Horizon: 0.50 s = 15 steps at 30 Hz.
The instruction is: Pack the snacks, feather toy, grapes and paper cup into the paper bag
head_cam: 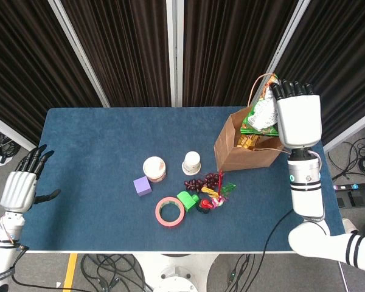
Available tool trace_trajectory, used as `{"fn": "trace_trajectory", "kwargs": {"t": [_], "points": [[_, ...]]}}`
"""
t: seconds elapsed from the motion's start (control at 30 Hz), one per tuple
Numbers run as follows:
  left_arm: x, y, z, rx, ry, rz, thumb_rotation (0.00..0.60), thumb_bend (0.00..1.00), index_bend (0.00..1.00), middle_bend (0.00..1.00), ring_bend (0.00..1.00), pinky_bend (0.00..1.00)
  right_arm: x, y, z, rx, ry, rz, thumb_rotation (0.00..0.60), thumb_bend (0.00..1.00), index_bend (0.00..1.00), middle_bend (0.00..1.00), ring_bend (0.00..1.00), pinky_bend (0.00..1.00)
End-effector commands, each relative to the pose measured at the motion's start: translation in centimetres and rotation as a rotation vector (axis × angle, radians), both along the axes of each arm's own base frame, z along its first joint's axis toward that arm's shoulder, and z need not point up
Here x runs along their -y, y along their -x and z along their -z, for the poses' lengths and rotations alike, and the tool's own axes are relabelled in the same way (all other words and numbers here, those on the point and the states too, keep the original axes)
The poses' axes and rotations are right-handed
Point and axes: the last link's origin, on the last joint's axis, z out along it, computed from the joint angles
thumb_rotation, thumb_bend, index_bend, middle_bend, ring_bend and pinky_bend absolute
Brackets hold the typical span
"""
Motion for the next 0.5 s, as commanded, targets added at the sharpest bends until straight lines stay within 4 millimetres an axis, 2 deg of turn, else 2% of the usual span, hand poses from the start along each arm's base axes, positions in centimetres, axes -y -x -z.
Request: {"fn": "trace_trajectory", "kwargs": {"t": [0.03, 0.23, 0.3, 0.4, 0.5], "points": [[0.1, 0.1, -0.1, 0.001, -0.004, -0.004, 0.6, 0.15, 0.16, 0.14, 0.05, 0.18, 0.5, 2.3, 0.5, -0.07, -0.012, 0.046, 0.6, 0.34, 0.72, 0.49, 0.39, 0.46], [0.1, 0.1, 0.0, -0.006, -0.005, -0.006, 0.6, 0.15, 0.16, 0.14, 0.05, 0.18, 1.4, 3.9, 1.5, -0.109, -0.034, 0.08, 0.6, 0.34, 0.72, 0.48, 0.39, 0.45], [0.1, 0.1, 0.0, -0.005, -0.006, -0.003, 0.6, 0.15, 0.16, 0.14, 0.05, 0.18, 1.6, 3.9, 1.7, -0.118, -0.04, 0.076, 0.6, 0.28, 0.69, 0.46, 0.37, 0.41], [0.1, 0.0, -0.1, -0.004, -0.009, -0.002, 0.6, 0.15, 0.16, 0.14, 0.05, 0.18, 1.7, 4.0, 2.1, -0.131, -0.076, 0.079, 0.6, 0.13, 0.57, 0.37, 0.23, 0.26], [0.1, 0.1, -0.2, -0.002, -0.01, -0.004, 0.6, 0.15, 0.16, 0.14, 0.05, 0.18, 1.7, 3.8, 2.2, -0.143, -0.107, 0.088, 0.6, 0.04, 0.44, 0.28, 0.1, 0.11]]}}
